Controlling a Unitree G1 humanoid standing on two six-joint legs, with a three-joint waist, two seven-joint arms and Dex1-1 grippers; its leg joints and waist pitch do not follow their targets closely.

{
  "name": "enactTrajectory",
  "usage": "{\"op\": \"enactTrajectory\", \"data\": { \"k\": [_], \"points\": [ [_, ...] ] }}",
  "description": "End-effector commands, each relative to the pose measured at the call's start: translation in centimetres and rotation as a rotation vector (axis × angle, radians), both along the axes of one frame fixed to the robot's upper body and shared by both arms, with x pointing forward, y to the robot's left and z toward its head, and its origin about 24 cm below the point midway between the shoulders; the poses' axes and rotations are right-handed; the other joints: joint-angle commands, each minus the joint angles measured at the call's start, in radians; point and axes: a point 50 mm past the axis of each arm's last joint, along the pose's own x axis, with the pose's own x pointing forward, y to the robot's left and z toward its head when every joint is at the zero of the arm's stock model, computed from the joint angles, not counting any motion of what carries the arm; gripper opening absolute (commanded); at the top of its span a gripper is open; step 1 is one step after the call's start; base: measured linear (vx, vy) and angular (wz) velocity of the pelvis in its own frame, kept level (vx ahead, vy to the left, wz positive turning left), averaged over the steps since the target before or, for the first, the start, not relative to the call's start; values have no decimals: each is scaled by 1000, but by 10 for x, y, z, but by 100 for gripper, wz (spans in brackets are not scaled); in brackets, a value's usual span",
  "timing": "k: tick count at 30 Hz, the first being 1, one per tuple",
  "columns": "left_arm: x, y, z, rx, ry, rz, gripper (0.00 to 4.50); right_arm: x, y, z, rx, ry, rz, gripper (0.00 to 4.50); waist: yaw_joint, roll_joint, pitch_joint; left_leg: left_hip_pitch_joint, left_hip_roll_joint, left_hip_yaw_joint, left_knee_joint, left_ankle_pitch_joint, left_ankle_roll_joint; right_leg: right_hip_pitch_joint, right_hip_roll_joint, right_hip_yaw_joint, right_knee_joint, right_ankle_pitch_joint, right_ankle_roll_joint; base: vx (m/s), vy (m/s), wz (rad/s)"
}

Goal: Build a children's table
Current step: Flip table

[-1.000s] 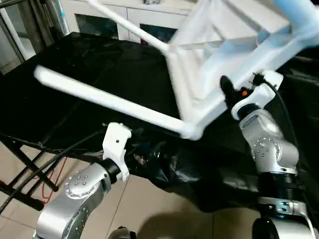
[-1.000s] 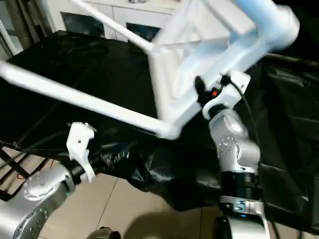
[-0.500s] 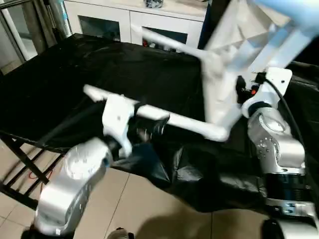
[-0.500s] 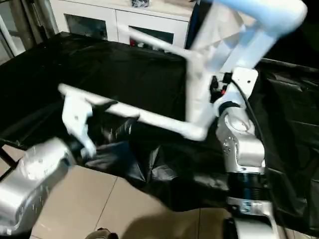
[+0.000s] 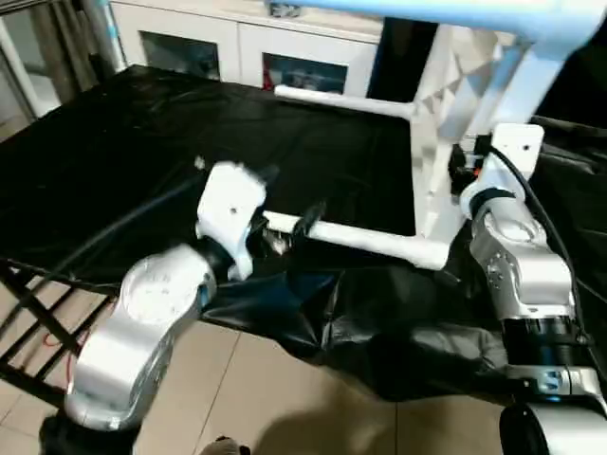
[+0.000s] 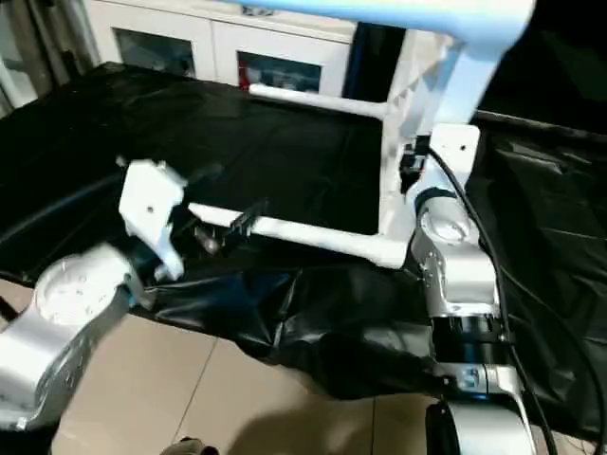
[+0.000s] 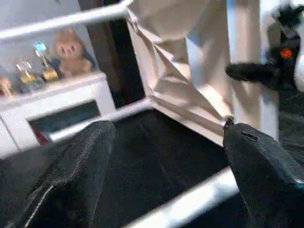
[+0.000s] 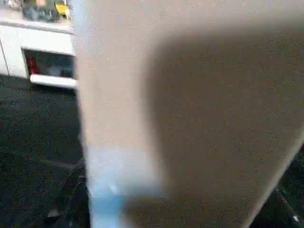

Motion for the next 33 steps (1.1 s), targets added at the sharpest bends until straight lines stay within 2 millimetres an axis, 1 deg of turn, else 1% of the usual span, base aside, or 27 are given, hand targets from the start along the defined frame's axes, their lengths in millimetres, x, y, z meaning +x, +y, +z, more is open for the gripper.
{"op": "enactTrajectory", "data": {
  "k": [1,2,3,4,5,6,7,8,10,11,12,13,14,15,16,17,18,22,24,25,26,27,28,29,30,31,33],
  "points": [
    [6,0,10,57,-72,24,408,2,-4,-2,-20,18,-19,285,-3,4,-65,34,44,-32,-84,-299,-97,17,-52,36,-82,-284,-81,0,0,0],
    [8,0,13,71,-93,27,408,3,-3,-1,-22,15,-18,291,-3,3,-66,32,43,-31,-82,-284,-93,19,-51,36,-82,-269,-84,0,0,0],
    [11,-1,21,69,-128,34,408,4,-1,1,-33,1,-11,309,-2,6,-67,32,44,-30,-81,-253,-91,20,-51,36,-76,-226,-94,0,0,0],
    [11,-1,21,69,-128,34,408,4,-1,1,-33,1,-11,309,-2,6,-67,31,44,-30,-81,-246,-91,22,-52,36,-74,-213,-99,0,0,0],
    [14,-1,25,72,-151,54,408,4,0,2,-38,-8,-8,329,-1,10,-68,30,44,-30,-81,-236,-93,23,-52,36,-72,-196,-104,0,0,0],
    [17,0,29,80,-182,82,408,2,2,3,-43,-19,-5,335,0,14,-70,29,44,-30,-80,-212,-91,27,-51,35,-66,-145,-116,0,0,0],
    [18,0,31,83,-201,86,408,0,3,3,-44,-29,-2,335,-1,12,-69,29,44,-29,-80,-213,-89,27,-50,35,-68,-144,-117,0,0,0],
    [18,-1,32,87,-212,84,408,-1,4,3,-45,-32,1,353,-1,10,-70,29,43,-29,-78,-209,-88,28,-50,35,-67,-138,-117,0,0,0],
    [19,-3,38,112,-287,73,408,-8,6,3,-41,-47,10,372,2,17,-71,30,44,-30,-78,-195,-83,30,-51,35,-63,-110,-122,0,0,0],
    [20,-3,40,127,-318,79,408,-11,8,2,-37,-49,17,372,2,15,-70,29,44,-30,-79,-193,-79,31,-50,36,-67,-106,-120,0,0,0],
    [20,-3,40,127,-318,79,408,-11,8,2,-37,-49,17,386,4,19,-71,32,45,-30,-78,-193,-81,29,-49,36,-64,-93,-118,0,0,0],
    [23,-4,44,171,-389,98,408,-17,10,-1,-49,-50,22,396,1,18,-71,31,44,-31,-81,-200,-81,30,-48,35,-65,-94,-123,0,0,0],
    [24,-4,45,189,-405,98,408,-19,11,-1,-55,-51,31,407,4,23,-70,32,45,-32,-81,-209,-82,29,-48,35,-67,-102,-120,0,0,0],
    [26,-4,46,210,-426,96,408,-21,12,-2,-63,-56,37,416,4,25,-69,34,45,-33,-83,-230,-86,28,-48,36,-70,-119,-117,0,0,0],
    [27,-5,48,232,-449,93,408,-24,13,-2,-76,-66,37,422,4,26,-70,34,46,-34,-83,-237,-91,29,-50,35,-66,-122,-119,0,0,0],
    [30,-6,50,257,-477,95,408,-28,14,-2,-90,-82,31,430,4,24,-68,36,46,-33,-84,-254,-95,25,-50,36,-69,-143,-118,0,0,0],
    [33,-6,53,281,-502,94,408,-31,14,-2,-97,-92,10,430,4,29,-65,37,45,-34,-87,-280,-102,22,-50,38,-76,-180,-113,0,0,0],
    [40,-7,60,338,-582,94,408,-39,12,0,-72,-109,-12,430,4,35,-66,37,45,-40,-89,-306,-109,23,-55,37,-74,-209,-113,0,0,0],
    [48,-9,68,394,-671,103,408,-49,17,3,-33,-148,22,430,5,52,-66,39,44,-41,-89,-322,-109,21,-53,38,-76,-207,-112,0,0,0],
    [52,-11,71,435,-716,97,408,-56,21,5,-12,-171,59,430,3,49,-63,36,41,-40,-90,-328,-99,20,-51,39,-84,-214,-105,0,0,0],
    [54,-11,73,456,-735,93,408,-58,23,5,-7,-181,74,430,6,45,-66,36,43,-42,-89,-320,-94,24,-54,40,-78,-204,-106,0,0,0],
    [56,-12,74,499,-774,94,408,-63,23,5,-23,-208,78,430,7,56,-66,32,43,-45,-91,-314,-93,27,-56,39,-76,-201,-108,0,0,0],
    [57,-12,76,518,-800,98,408,-65,24,5,-23,-216,93,430,6,51,-66,33,45,-43,-90,-312,-93,25,-57,39,-77,-203,-111,0,0,0],
    [58,-12,76,522,-809,99,408,-66,24,5,-21,-218,102,430,6,60,-66,33,44,-44,-89,-310,-92,25,-57,39,-76,-202,-117,0,0,0],
    [59,-12,78,533,-832,102,408,-69,25,5,-16,-225,129,430,5,57,-66,32,44,-41,-89,-311,-85,25,-57,40,-79,-207,-123,0,0,0],
    [63,-12,81,563,-863,94,408,-76,28,6,-11,-244,194,430,6,60,-66,32,44,-41,-89,-311,-80,25,-58,40,-80,-216,-126,0,0,0],
    [69,-12,83,595,-882,91,408,-82,33,7,-32,-257,285,430,9,62,-67,32,45,-43,-88,-310,-72,26,-58,40,-80,-214,-125,0,0,0]
  ]
}}
